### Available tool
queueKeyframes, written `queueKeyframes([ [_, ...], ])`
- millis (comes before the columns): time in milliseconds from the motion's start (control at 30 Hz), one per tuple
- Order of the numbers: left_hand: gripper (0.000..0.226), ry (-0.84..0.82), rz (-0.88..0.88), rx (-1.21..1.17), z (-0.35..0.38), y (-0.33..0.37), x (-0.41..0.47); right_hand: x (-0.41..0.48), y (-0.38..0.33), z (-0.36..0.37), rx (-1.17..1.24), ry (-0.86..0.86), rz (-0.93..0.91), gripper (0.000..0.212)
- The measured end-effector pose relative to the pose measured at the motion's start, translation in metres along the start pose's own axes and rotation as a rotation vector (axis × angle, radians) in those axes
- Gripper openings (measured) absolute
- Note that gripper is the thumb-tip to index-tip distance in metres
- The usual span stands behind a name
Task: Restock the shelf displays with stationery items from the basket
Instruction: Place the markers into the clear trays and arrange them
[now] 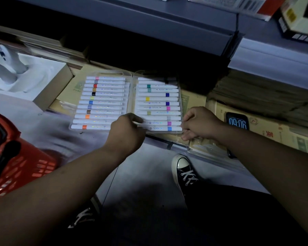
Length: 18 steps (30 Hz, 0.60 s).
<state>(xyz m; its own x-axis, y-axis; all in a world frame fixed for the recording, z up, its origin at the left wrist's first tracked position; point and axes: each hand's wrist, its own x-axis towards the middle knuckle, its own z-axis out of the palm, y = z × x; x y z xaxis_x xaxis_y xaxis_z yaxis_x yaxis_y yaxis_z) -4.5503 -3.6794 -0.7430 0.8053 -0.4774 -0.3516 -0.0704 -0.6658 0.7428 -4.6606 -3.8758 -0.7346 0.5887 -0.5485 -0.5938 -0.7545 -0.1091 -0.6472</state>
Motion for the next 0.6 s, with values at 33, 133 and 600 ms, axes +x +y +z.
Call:
queueKeyframes([
  [33,0.019,0.016,-0.047,-0.107,0.001,0.000,0.000,0.000,0.000,0.001,0.006,0.006,0.003,0.009],
  [133,0.024,0.054,-0.133,-0.280,0.000,-0.001,0.002,0.000,0.000,0.002,0.010,0.022,0.003,0.006],
  [600,0.044,0.011,-0.039,-0.022,0.000,0.013,0.006,0.000,-0.006,0.007,-0.014,0.035,0.009,0.007],
])
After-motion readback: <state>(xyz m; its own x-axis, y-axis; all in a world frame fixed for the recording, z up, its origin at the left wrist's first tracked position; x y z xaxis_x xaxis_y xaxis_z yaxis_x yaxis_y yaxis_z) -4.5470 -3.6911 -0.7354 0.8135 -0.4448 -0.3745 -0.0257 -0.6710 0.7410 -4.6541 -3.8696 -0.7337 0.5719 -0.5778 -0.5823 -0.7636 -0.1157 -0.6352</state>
